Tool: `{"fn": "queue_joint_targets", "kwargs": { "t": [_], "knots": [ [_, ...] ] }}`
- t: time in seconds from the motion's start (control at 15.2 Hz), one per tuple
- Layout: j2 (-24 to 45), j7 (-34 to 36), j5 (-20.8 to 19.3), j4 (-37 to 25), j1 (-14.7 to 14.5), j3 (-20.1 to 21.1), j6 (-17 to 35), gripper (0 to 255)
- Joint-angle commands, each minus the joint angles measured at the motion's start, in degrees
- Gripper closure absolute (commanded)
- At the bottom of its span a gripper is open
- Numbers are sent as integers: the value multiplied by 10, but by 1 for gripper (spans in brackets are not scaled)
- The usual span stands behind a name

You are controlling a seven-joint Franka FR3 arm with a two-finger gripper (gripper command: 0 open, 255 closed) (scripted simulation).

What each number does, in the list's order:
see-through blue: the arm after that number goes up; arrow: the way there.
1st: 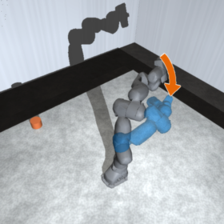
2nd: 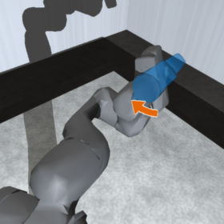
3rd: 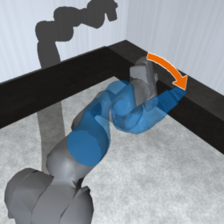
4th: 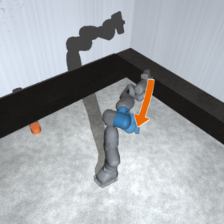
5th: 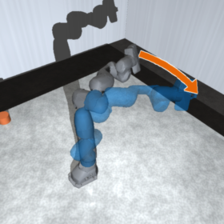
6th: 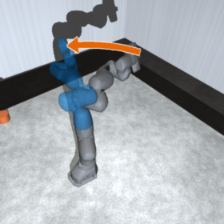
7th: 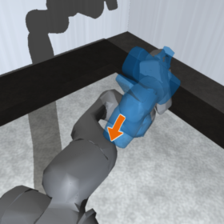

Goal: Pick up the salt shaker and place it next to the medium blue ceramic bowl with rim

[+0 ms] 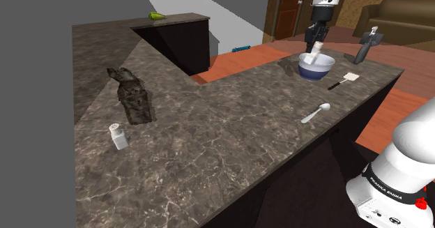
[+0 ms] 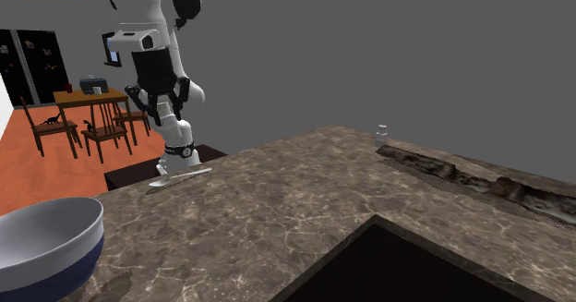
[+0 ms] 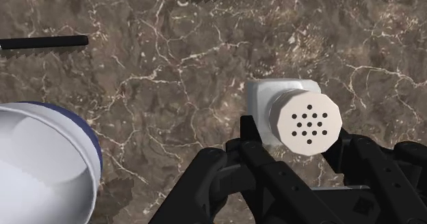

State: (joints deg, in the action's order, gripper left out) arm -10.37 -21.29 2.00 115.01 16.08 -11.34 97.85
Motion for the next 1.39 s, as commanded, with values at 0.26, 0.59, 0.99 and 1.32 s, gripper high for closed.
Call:
{"fn": "queue_joint_targets", "kwargs": {
  "t": [0.26, 0.59, 0.99, 1.32],
  "knots": [
    [11, -84, -17, -17, 37, -50, -10, 255],
    [36, -155, -24, -46, 67, -92, -16, 255],
    [56, -192, -24, -37, 83, -112, 11, 255],
    [62, -194, -22, -4, 83, -113, 49, 255]
  ]
}}
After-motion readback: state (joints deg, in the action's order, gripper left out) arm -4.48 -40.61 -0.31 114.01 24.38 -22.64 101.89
